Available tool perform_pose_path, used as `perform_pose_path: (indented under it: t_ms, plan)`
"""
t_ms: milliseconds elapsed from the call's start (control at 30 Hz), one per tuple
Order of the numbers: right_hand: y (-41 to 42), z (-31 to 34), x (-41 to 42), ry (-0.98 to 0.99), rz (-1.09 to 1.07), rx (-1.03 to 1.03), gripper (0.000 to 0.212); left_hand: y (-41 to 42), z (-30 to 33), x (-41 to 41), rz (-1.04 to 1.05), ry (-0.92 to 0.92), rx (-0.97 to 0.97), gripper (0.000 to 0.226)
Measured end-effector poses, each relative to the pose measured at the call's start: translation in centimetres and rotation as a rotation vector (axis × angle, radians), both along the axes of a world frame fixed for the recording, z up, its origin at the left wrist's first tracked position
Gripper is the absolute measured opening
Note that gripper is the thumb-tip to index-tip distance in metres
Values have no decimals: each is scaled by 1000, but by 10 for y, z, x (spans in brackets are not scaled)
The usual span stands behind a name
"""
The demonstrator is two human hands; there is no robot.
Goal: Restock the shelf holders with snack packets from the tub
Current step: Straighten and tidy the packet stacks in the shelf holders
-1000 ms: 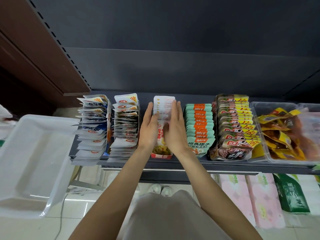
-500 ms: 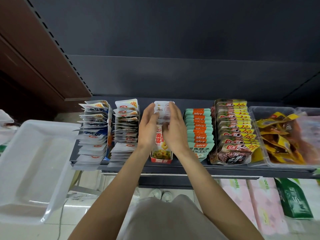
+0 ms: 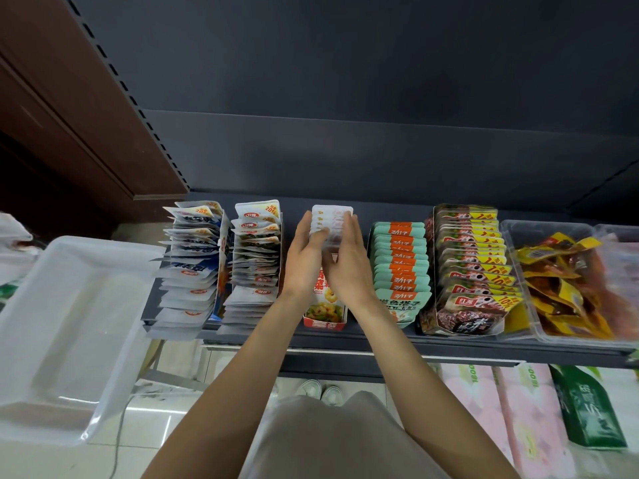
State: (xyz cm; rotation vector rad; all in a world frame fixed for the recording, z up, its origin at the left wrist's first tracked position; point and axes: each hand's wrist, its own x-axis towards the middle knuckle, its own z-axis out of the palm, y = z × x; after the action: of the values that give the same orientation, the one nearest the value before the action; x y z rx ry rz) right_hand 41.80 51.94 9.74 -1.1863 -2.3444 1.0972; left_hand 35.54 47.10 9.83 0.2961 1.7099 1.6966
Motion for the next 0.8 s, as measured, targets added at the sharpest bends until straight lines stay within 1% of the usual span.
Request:
perform_pose_path:
  t_ms: [100,233,300,333,367,400,433,467,533,600,633,700,767,800]
  plan:
    - [-2,-3,3,-1,30,5,75,-3,2,5,-10,16,5,53]
    - [-3,2,6,-20,82,17,76,-4,20,12,-33,17,-15,54]
    - [-3,10,10,26,117,40,74,-12,35,14,-69,81,-54,50]
    - [-3,14,12,85,134,73,70,-20,43,15,-95,139,-46,46]
    - [-2,19,15,158,152,120,65,-32,52,16,-127,225,-15,42]
    - [-1,25,17,223,171,164,59,-47,60,16,-148,344,-1,39]
    - [0,31,16,261,198,188,55,-63,67,13,-150,492,-26,36]
    - [1,36,14,270,238,193,54,-79,71,8,-135,667,-94,34]
    - [2,45,1,230,361,192,60,-107,74,-10,-60,1055,-299,30]
    - [1,49,-19,137,502,234,71,-125,73,-32,-24,1345,-481,24]
    - [1,50,-31,85,561,266,77,-131,71,-45,-38,1437,-537,23]
    - [1,50,-53,-26,650,327,86,-135,66,-69,-126,1547,-587,24]
    - [6,49,-72,-146,705,337,91,-131,63,-90,-270,1624,-613,33]
    - [8,48,-79,-192,711,334,88,-126,62,-97,-370,1647,-653,40]
